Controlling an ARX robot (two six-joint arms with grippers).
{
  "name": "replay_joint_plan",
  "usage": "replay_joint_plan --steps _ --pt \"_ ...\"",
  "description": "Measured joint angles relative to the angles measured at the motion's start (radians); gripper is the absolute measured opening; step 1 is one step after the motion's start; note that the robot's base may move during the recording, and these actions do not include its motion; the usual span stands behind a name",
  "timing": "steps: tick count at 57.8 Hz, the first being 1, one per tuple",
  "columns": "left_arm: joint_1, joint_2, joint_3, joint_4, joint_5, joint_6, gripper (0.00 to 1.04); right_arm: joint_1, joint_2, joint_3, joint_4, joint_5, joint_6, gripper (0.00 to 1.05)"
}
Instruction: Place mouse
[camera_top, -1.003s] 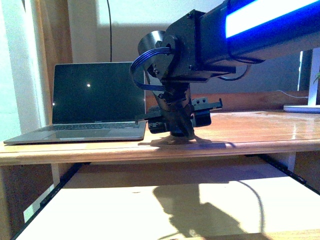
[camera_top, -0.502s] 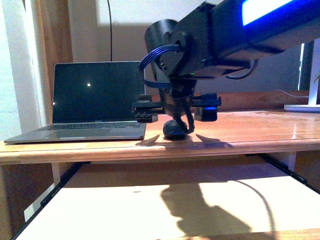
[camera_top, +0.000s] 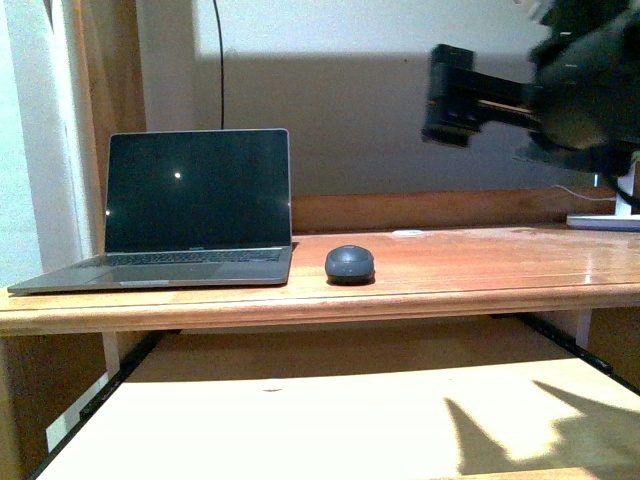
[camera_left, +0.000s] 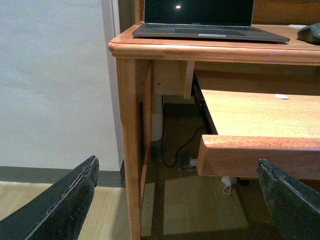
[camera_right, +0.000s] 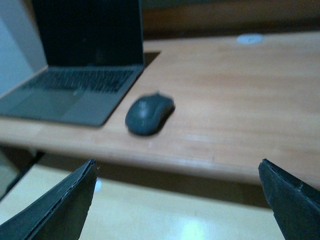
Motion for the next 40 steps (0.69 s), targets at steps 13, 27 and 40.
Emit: replay_joint_plan --steps 13,27,40 --pt "0.000 0.000 0.000 0.000 0.000 0.000 0.97 -0.134 -0.247 -0.399 -0.032 -0.266 -0.104 0.97" --pt "0.000 0.000 0.000 0.000 0.000 0.000 0.97 -0.082 -0.301 -0.565 -0.015 -0.257 -0.150 0.97" --pt "0.000 0.000 0.000 0.000 0.000 0.000 0.97 0.027 -0.191 -0.572 0.089 -0.146 -0.147 0.97"
